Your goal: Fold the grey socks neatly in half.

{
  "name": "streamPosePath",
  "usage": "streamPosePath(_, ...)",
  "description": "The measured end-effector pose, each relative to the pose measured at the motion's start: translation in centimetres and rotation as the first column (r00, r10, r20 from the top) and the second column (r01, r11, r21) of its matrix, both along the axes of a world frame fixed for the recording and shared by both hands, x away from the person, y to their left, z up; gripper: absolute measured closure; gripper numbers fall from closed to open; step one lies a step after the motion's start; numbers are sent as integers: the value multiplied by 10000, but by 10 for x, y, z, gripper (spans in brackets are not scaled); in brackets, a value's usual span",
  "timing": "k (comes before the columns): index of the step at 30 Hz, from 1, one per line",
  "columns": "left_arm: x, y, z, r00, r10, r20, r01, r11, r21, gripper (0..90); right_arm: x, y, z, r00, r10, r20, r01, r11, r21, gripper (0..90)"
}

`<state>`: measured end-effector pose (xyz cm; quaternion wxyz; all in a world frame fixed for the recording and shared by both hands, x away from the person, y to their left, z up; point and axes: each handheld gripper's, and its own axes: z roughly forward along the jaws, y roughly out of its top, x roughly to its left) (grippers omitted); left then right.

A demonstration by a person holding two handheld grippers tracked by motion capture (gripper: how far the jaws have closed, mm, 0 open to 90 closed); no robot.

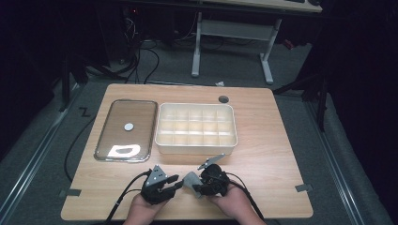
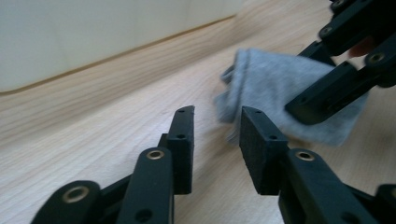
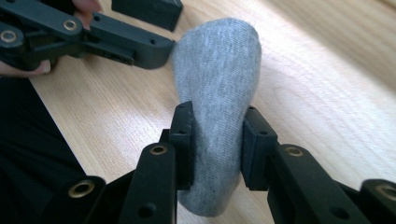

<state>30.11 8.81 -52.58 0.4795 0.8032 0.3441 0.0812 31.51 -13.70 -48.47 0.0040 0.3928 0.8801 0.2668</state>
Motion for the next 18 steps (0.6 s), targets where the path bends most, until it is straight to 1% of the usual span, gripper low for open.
streamPosePath(4,1,5,0,9997,255,65,-256,9997,7,606,0,-5,5,9998,-101,170,101,9999,2,705)
streamPosePath(5,0,6,0,9994,323,133,-324,9995,7,599,0,-6,5,9997,-109,216,108,9999,26,705)
streamPosePath(6,0,7,0,9993,336,147,-336,9994,-22,587,0,-8,7,9995,-146,295,145,9999,36,705)
streamPosePath(9,0,9,0,9992,370,169,-370,9993,-38,571,-1,-10,8,9993,-179,329,178,9998,54,705)
streamPosePath(12,1,13,1,9993,375,84,-375,9993,22,557,-1,-14,9,9988,-235,432,234,9997,37,705)
streamPosePath(16,2,21,1,9994,323,88,-323,9995,42,520,-1,-19,10,9975,-415,579,418,9991,-32,705)
streamPosePath(18,3,25,2,9992,385,102,-385,9993,-11,506,-3,-22,11,9962,-554,665,561,9984,-81,705)
